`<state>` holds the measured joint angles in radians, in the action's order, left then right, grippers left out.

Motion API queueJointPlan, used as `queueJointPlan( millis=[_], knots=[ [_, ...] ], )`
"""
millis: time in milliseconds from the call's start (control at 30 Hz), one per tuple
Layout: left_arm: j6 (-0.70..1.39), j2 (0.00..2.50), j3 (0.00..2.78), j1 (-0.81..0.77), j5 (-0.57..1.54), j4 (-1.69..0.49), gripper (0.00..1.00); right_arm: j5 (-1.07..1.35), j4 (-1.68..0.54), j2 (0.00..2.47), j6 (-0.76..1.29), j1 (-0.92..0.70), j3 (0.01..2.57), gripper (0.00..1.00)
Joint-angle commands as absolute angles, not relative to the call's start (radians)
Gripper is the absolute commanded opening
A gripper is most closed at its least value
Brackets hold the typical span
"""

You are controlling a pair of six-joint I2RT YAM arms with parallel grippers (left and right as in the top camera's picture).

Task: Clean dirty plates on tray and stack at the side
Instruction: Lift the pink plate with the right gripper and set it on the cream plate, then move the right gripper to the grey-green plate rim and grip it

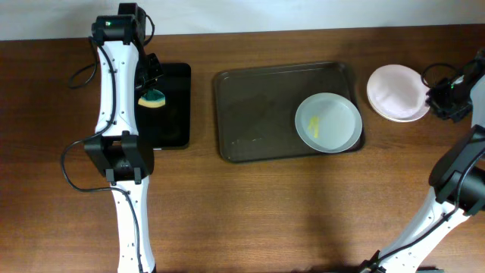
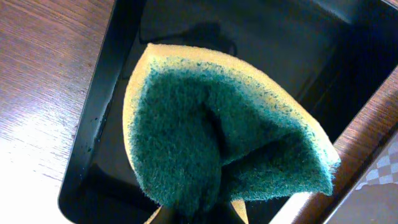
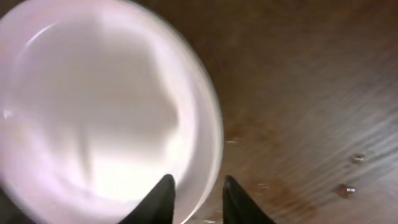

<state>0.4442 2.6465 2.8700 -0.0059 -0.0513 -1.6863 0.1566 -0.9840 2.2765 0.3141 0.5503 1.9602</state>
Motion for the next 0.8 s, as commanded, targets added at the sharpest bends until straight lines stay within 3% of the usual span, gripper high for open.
queueJointPlan(
  millis=[0,133,333,400,433,467,767],
  knots=[
    [0.428,2.650,2.886,0.000,-0.041,-1.681,0.00,0.221,-0.999,2.244,0.279,0.514,1.970,0.31],
    [0.427,2.652,2.886,0.000,-0.041,-1.680,0.00,0.217,-1.029,2.181,0.278,0.483,1.975,0.39],
    [0.410,2.708,2.878,0.000,-0.039,-1.633,0.00,0.218,-1.113,1.957,0.296,0.430,1.975,0.62],
    [0.409,2.739,2.878,0.000,-0.018,-1.629,0.00,0.218,-1.137,1.888,0.295,0.395,1.975,0.76],
    [0.409,2.759,2.878,0.000,0.009,-1.628,0.00,0.217,-1.146,1.860,0.295,0.375,1.975,0.95],
    [0.408,2.777,2.878,0.000,0.030,-1.625,0.00,0.218,-1.151,1.838,0.293,0.356,1.975,0.99],
    [0.338,2.914,2.878,0.008,0.075,-1.575,0.00,0.208,-1.156,1.741,0.284,0.163,1.975,0.98]
  ],
)
